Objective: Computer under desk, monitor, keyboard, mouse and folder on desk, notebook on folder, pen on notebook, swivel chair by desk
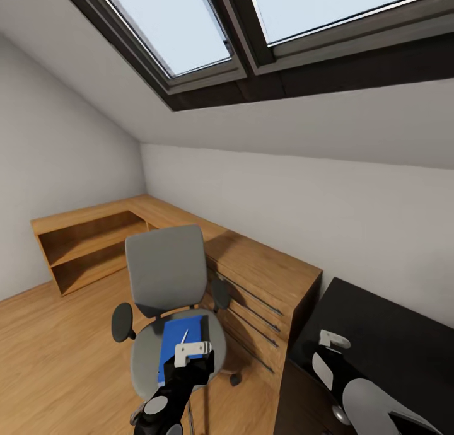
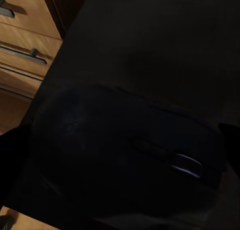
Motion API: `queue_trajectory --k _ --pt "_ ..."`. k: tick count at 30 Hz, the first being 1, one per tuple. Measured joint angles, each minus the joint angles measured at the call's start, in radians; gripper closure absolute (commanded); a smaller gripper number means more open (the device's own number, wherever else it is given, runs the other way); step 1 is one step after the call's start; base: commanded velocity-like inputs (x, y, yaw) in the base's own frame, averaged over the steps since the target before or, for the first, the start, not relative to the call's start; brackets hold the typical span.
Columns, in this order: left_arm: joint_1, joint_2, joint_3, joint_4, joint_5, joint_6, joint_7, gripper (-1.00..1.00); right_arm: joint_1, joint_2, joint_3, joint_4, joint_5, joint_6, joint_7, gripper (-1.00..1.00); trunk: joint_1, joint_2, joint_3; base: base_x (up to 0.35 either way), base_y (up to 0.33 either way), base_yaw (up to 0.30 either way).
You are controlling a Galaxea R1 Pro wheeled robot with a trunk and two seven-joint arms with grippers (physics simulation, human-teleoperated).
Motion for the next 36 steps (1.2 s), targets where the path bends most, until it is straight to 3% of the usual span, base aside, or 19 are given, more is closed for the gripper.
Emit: queue_trajectory --k 21,36 --pt "0.0 0.0 0.0 0.0 0.0 0.0 0.0 -1.0 0.0 0.006 -0.002 -0.005 0.0 -0.004 0.005 1.0 0.081 -0.147 -0.066 0.0 0.0 0.033" --pt "0.0 0.003 0.002 0.003 0.002 0.001 -0.003 -1.0 0.0 0.006 0.0 -0.006 0.0 -0.006 0.005 1.0 0.081 -0.147 -0.066 0.0 0.0 0.0"
